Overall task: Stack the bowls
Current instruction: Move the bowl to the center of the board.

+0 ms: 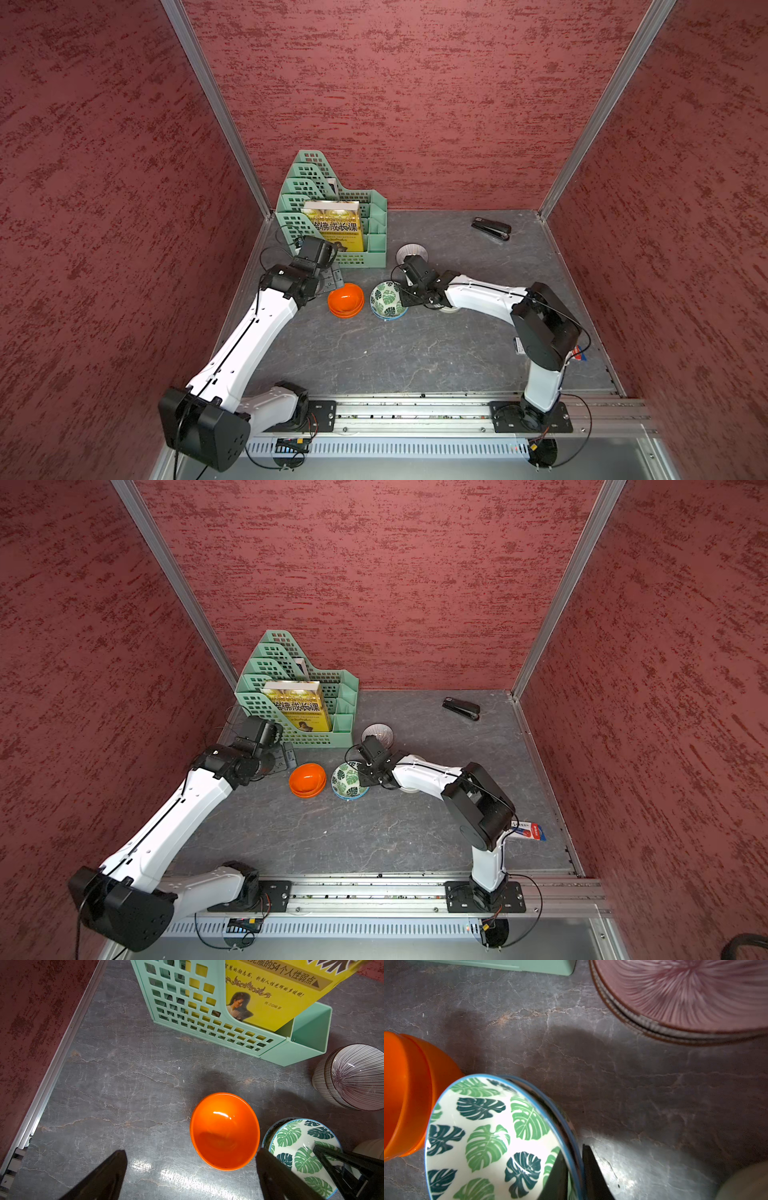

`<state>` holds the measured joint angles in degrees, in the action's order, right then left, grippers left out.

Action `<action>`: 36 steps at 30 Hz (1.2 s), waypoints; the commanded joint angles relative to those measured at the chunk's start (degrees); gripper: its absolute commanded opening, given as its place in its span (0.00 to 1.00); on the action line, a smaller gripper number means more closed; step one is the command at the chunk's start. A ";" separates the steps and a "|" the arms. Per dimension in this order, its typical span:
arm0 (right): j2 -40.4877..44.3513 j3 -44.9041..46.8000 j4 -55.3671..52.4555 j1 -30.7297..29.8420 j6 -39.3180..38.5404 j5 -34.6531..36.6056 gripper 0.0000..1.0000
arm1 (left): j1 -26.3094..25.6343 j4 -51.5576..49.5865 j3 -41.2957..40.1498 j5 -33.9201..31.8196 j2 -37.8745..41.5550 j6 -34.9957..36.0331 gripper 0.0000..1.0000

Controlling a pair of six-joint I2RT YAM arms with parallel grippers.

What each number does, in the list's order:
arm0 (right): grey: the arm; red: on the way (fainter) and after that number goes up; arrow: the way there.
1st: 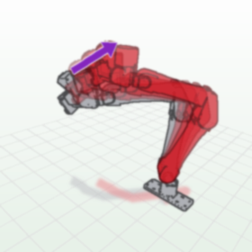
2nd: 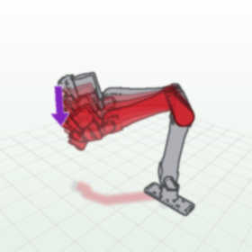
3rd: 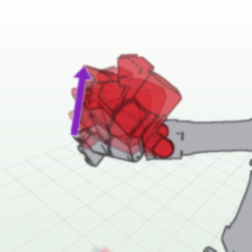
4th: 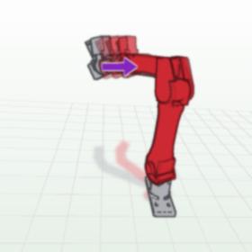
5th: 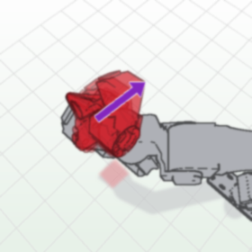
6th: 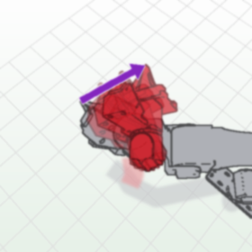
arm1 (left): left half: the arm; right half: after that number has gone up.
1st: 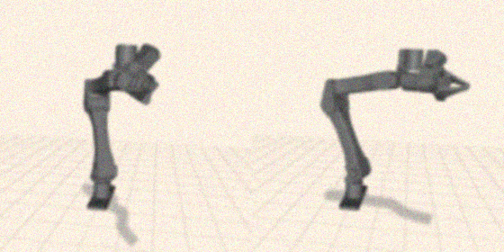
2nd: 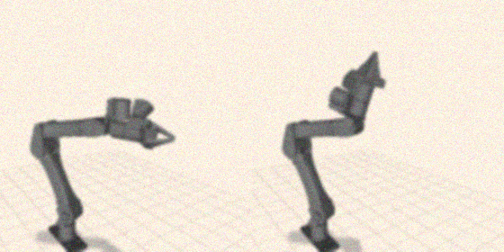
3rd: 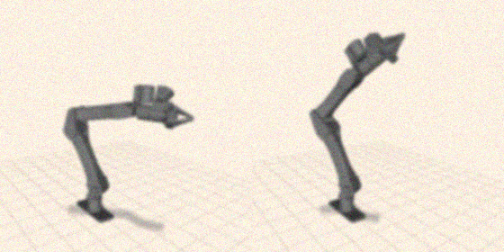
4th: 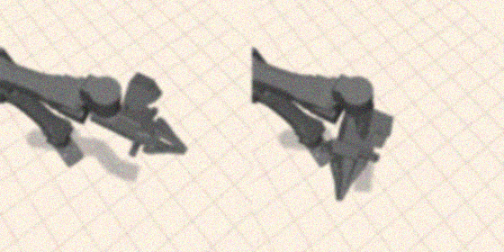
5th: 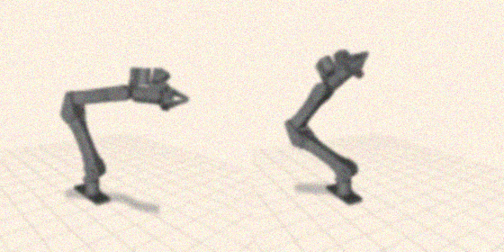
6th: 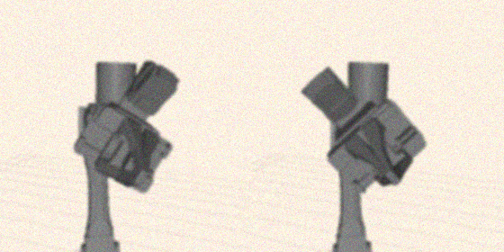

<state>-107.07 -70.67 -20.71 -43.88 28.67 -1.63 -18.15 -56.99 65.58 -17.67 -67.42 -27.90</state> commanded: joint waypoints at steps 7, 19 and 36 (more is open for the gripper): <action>-1.61 -1.32 1.26 0.16 -1.16 -2.31 0.17 | 0.58 0.21 -0.75 0.27 0.66 0.47 1.00; -2.00 -2.10 1.20 0.03 -1.60 -2.77 0.19 | 0.59 0.04 -1.01 0.29 1.20 0.30 1.00; -2.04 -3.76 1.30 0.03 -2.30 -1.67 0.33 | 0.84 -0.09 -1.17 0.25 1.76 0.28 1.00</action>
<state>-109.43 -72.82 -20.32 -43.77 26.94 -3.68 -17.67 -57.01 64.69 -16.97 -66.65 -27.73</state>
